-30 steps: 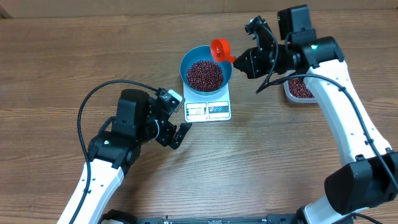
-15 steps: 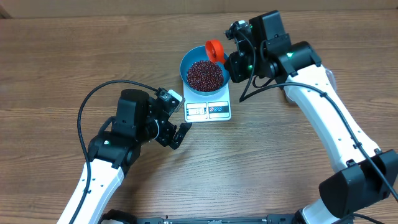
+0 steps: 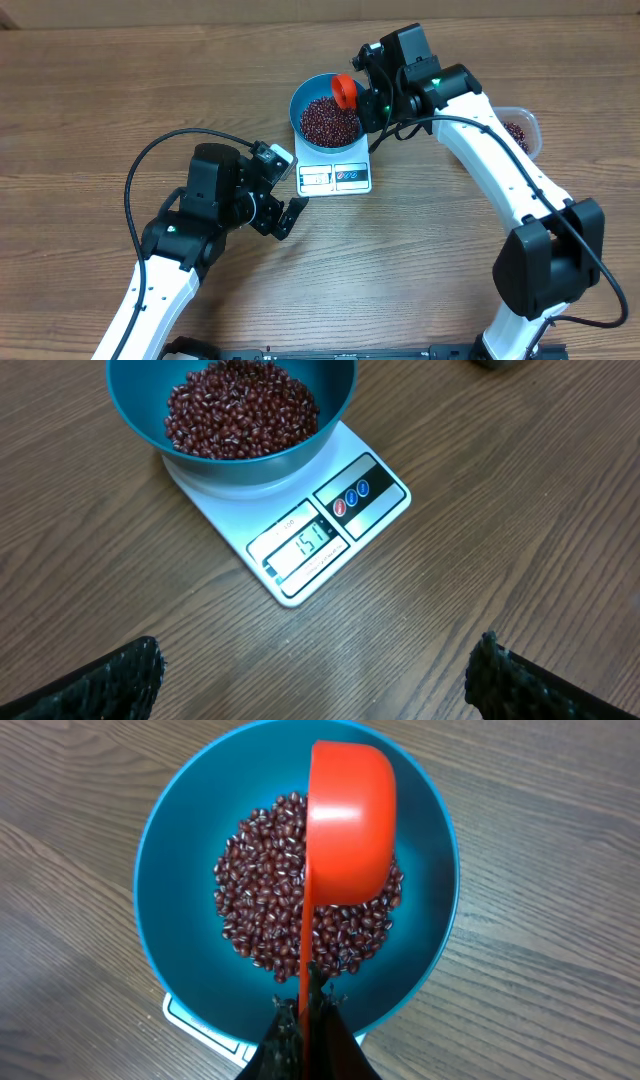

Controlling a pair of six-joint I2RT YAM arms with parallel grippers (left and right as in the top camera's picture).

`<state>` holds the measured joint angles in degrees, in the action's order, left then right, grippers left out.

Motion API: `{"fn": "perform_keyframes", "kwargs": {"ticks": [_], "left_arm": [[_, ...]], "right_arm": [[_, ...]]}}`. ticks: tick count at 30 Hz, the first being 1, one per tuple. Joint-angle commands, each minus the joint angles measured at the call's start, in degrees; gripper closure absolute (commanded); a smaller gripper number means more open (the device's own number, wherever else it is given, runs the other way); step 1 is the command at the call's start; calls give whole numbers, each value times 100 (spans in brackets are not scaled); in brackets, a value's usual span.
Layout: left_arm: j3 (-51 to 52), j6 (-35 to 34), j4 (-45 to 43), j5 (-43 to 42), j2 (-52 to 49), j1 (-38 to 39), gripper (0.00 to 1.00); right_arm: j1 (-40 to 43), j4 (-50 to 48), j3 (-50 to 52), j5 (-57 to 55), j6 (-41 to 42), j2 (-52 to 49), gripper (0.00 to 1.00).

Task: Scoop item into bowl and weigh 150g on scale
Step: 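Lower the scoop into the teal bowl with the right gripper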

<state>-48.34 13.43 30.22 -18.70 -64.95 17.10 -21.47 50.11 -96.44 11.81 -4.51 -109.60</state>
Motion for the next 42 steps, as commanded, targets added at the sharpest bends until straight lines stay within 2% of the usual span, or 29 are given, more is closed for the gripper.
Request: {"fn": "perform_keyframes", "kwargs": {"ticks": [1, 24, 42], "left_arm": [[22, -79, -7, -39, -31, -31, 0], [22, -79, -7, -39, -31, -31, 0], [22, -79, -7, -39, -31, -31, 0]], "right_arm": [[-33, -48, -186, -44, 22, -168, 96], [-120, -61, -177, -249, 22, -562, 96], [24, -68, -192, 291, 175, -472, 96]]}}
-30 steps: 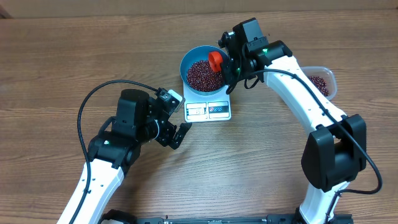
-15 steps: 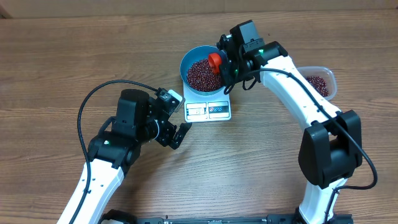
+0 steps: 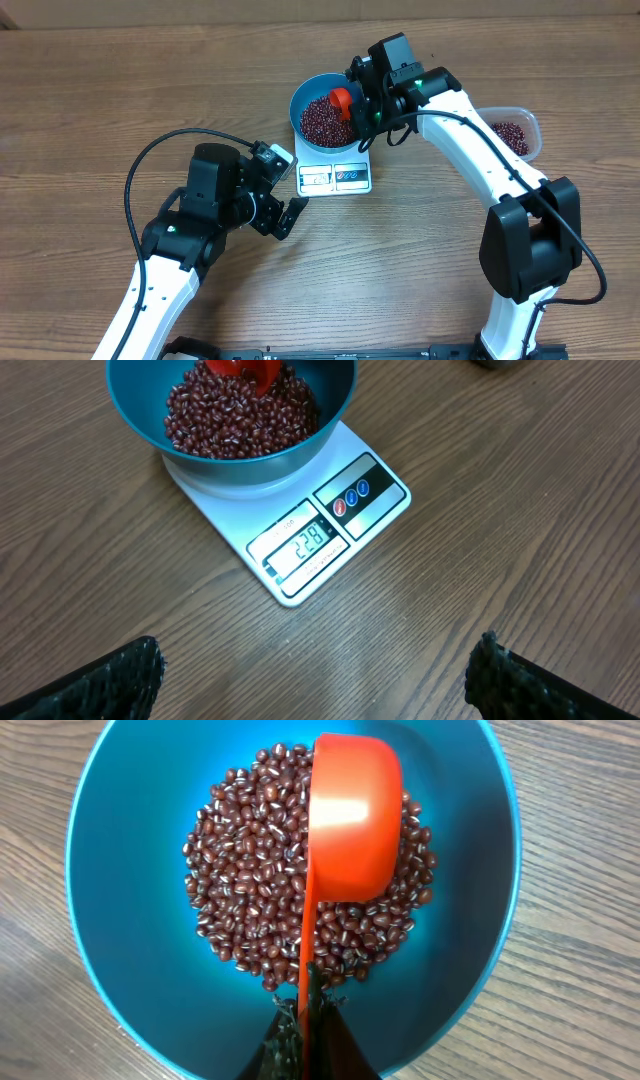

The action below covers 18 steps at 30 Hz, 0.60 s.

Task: Scoop item into bowl and weigh 150g on scale
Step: 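Lower the scoop into the teal bowl with the right gripper, then lift the scoop out of the bowl, right gripper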

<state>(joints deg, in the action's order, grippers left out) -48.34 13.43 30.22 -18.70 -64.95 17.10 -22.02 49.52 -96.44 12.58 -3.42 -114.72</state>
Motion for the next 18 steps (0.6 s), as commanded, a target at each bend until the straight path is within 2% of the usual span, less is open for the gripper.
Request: {"fn": "perform_keyframes", "kwargs": {"ticks": [1, 12, 18], "left_arm": [[22, -79, -4, -39, -31, -31, 0], [22, -79, -4, -39, -31, -31, 0], [24, -79, -4, -39, -31, -31, 0]], "right_arm": [[90, -2, -192, 254, 66, 85, 96], [190, 31, -192, 262, 181, 568, 96], [310, 87, -192, 717, 195, 691, 96]]}}
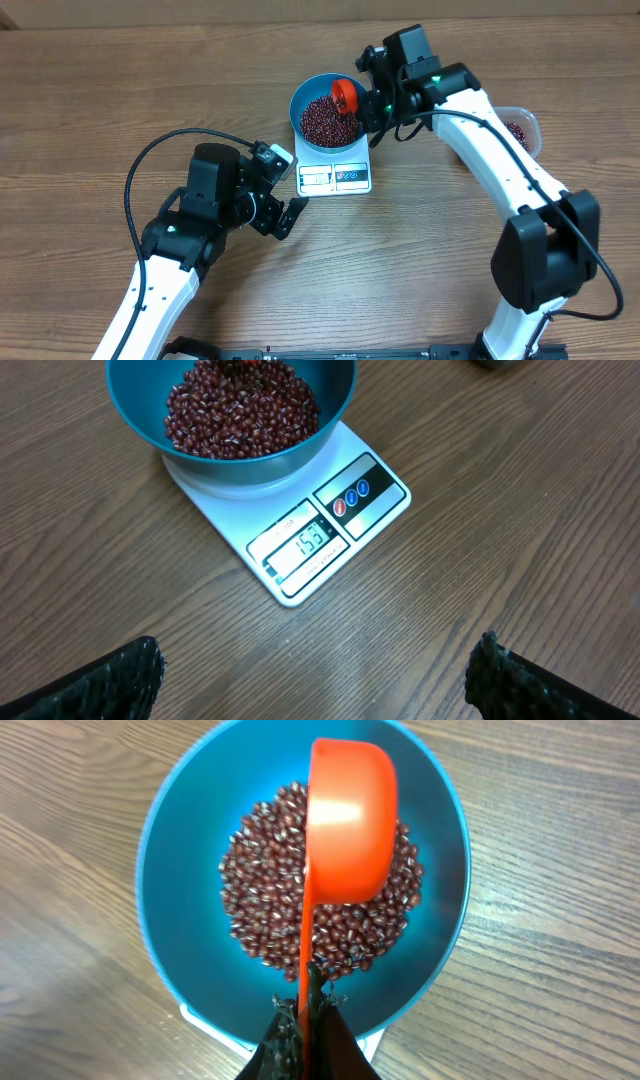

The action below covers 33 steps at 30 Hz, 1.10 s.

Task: Scoop item into bowl and weigh 150g on scale
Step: 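Lift the scoop out of the bowl, right gripper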

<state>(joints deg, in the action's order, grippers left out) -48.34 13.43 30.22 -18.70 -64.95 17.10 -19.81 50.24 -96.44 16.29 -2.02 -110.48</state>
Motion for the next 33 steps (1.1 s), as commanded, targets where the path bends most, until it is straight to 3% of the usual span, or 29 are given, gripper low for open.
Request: {"fn": "perform_keyframes", "kwargs": {"ticks": [1, 13, 33], "left_arm": [[24, -79, -4, -39, -31, -31, 0], [22, -79, -4, -39, -31, -31, 1], [22, -79, -4, -39, -31, -31, 0]], "right_arm": [[122, 26, -192, 459, 55, 269, 96], [573, 234, -192, 1622, 50, 275, 96], [557, 282, -195, 1506, 33, 291, 96]]}}
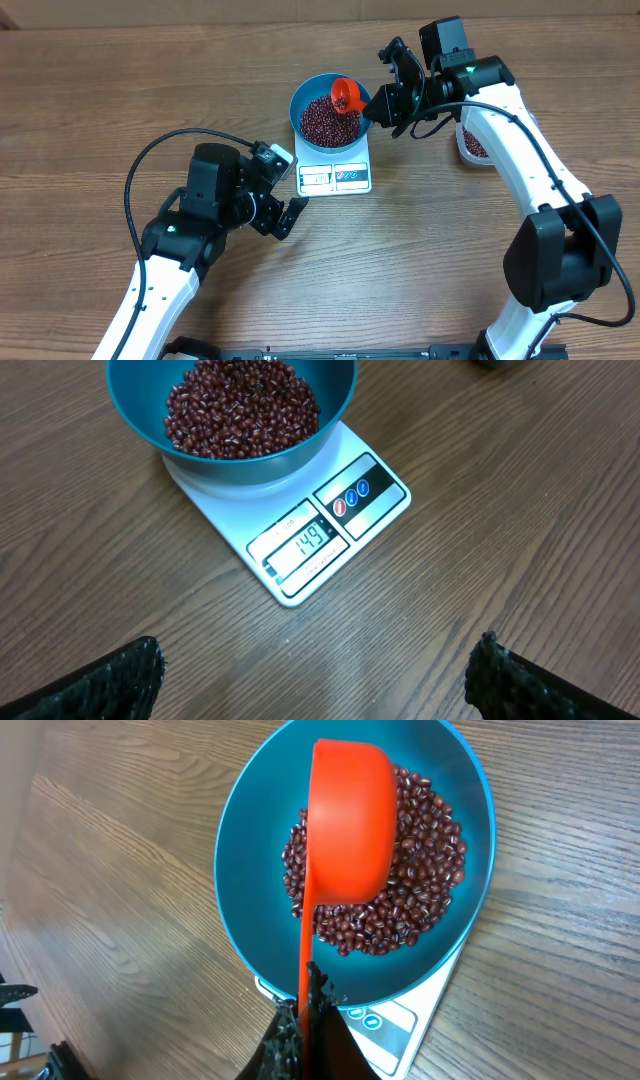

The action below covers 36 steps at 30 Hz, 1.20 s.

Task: Scoop item into bowl and weigh 150g on scale
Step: 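Lift the scoop out of the bowl, right gripper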

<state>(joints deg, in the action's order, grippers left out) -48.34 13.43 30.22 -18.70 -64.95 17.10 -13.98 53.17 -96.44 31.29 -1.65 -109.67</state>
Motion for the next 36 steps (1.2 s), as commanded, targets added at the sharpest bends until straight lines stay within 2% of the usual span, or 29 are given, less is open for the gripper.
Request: {"fn": "perform_keyframes", "kwargs": {"ticks": [1, 21, 36], "left_arm": [[22, -79, -7, -39, -31, -31, 0], [24, -79, -7, -39, -31, -31, 0], [24, -79, -7, -39, -31, -31, 0]], "right_arm": [[-26, -13, -195, 7, -2, 212, 96], [-20, 50, -195, 0, -4, 616, 96], [-125, 144, -195, -601, -7, 691, 96]]}}
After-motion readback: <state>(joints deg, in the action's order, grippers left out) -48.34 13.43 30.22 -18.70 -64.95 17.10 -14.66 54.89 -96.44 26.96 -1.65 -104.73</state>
